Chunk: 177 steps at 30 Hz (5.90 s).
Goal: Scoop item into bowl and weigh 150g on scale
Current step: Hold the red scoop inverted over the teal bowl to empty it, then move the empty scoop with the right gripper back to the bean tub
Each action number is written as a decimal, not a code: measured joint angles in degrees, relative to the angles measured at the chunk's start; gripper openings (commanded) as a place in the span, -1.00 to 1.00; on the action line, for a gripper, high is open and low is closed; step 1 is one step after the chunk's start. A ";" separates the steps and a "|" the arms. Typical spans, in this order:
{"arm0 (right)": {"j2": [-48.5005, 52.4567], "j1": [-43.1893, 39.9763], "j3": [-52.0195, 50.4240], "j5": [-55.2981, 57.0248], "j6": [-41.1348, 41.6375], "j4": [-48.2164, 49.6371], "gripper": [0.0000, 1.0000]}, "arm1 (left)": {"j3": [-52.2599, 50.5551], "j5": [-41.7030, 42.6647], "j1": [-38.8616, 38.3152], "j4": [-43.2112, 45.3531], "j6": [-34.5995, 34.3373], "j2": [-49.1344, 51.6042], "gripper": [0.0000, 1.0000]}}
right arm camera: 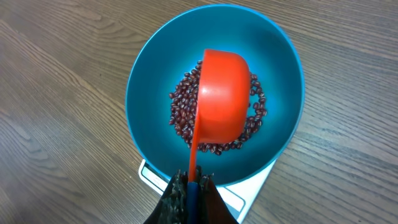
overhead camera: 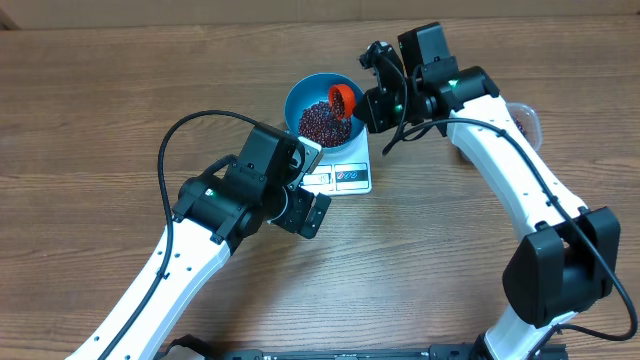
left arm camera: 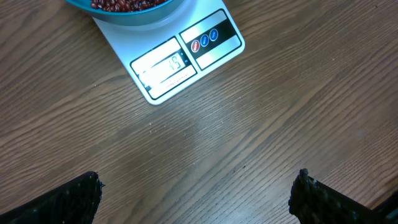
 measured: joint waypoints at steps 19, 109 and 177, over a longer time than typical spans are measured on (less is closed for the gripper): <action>-0.02 2.75 0.00 4.52 -2.38 -0.68 -0.93 | 0.00 0.00 0.00 0.00 0.00 0.00 0.99; -0.24 5.70 0.33 12.46 -6.58 0.42 -0.93 | 0.00 0.20 0.00 0.00 0.00 0.00 0.99; 1.31 -27.32 3.96 27.87 0.63 -22.47 -0.93 | 0.00 0.20 0.00 0.00 0.00 0.00 0.99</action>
